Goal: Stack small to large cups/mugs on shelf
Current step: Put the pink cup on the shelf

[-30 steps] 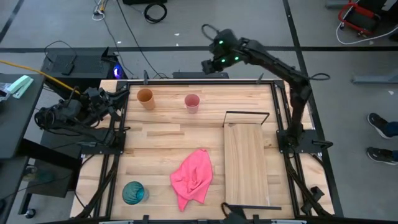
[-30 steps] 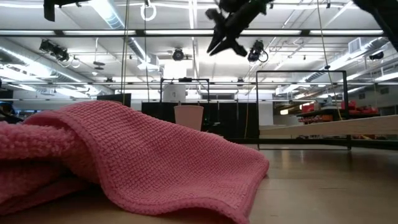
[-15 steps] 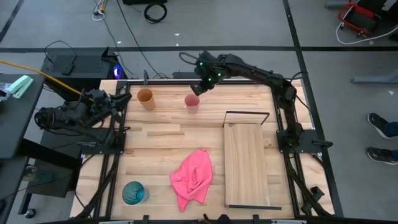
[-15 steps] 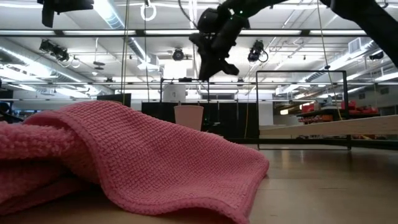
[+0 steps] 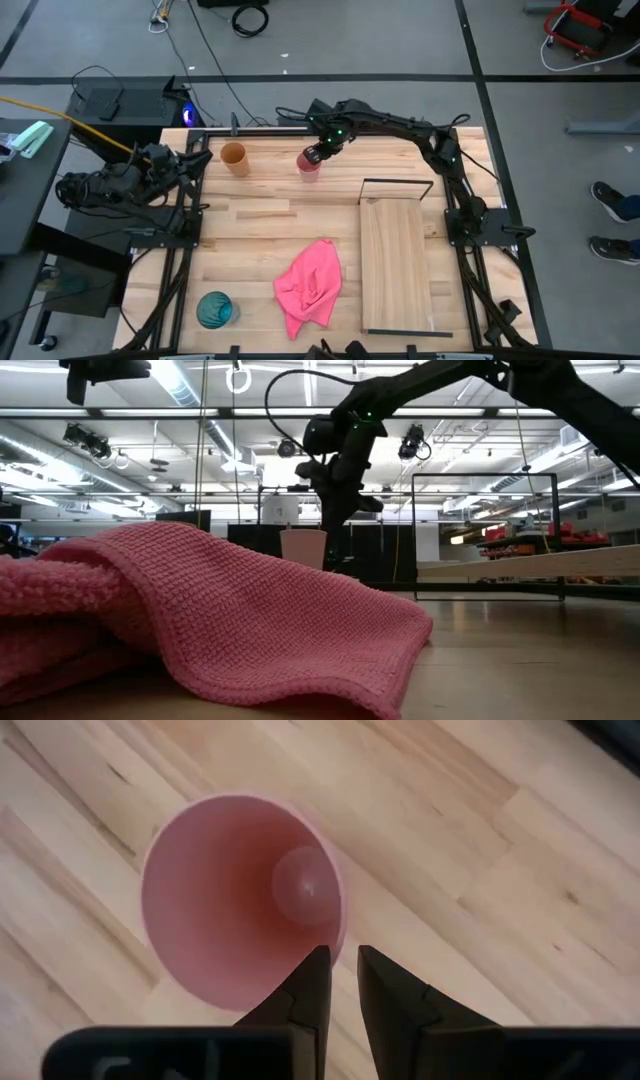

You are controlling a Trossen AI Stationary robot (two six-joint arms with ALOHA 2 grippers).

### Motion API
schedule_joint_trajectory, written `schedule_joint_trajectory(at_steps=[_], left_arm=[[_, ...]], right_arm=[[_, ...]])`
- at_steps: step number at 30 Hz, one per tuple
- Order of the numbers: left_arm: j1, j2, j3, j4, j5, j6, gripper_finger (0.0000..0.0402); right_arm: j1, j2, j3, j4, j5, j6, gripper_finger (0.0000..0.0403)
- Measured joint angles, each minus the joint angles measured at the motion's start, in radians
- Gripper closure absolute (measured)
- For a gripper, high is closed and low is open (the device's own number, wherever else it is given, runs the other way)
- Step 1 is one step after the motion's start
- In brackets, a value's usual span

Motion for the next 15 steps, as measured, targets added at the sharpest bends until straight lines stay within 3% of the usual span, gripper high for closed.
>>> schedule_joint_trajectory(at_steps=[7, 15], left_arm=[[0.000, 0.000, 0.000, -0.002, 0.000, 0.000, 0.0330], [0.000, 0.000, 0.000, -0.003, 0.000, 0.000, 0.0329]], right_arm=[[-0.001, -0.019, 0.000, 0.044, -0.009, -0.005, 0.0337], [-0.001, -0.014, 0.000, 0.051, -0.027, -0.012, 0.0297]])
